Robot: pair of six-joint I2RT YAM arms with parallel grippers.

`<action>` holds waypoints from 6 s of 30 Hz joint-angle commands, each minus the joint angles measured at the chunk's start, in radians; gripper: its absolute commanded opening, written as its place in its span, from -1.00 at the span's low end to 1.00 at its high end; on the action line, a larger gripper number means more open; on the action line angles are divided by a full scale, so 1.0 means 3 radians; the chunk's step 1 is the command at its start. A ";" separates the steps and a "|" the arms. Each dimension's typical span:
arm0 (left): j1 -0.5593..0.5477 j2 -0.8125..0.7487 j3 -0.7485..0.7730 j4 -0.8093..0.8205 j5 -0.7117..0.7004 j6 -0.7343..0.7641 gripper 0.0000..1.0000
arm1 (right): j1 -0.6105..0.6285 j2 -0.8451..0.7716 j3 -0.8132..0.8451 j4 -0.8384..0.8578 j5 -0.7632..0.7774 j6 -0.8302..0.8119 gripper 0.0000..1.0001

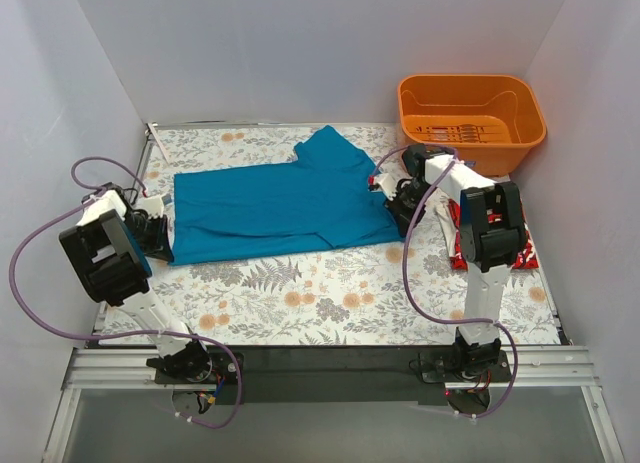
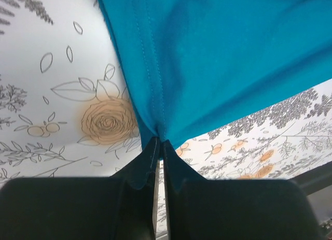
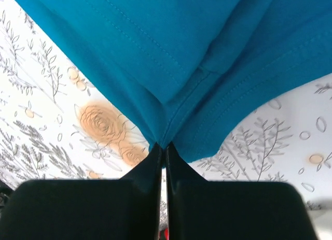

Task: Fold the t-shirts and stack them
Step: Fold the tshirt

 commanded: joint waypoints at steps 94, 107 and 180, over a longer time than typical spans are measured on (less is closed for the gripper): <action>-0.3929 -0.0442 -0.0866 0.3045 0.0529 -0.2529 -0.17 | 0.0011 -0.0121 -0.0149 0.0060 -0.0800 0.1155 -0.97; -0.3908 -0.0483 -0.0978 0.2928 0.0611 -0.3005 -0.13 | 0.0016 -0.0147 -0.0108 0.0055 -0.0841 0.1135 -0.97; -0.3816 -0.0821 -0.1592 0.4032 0.1434 0.0538 -0.28 | 0.0062 -0.0106 0.0066 0.0035 -0.0892 0.1130 -0.97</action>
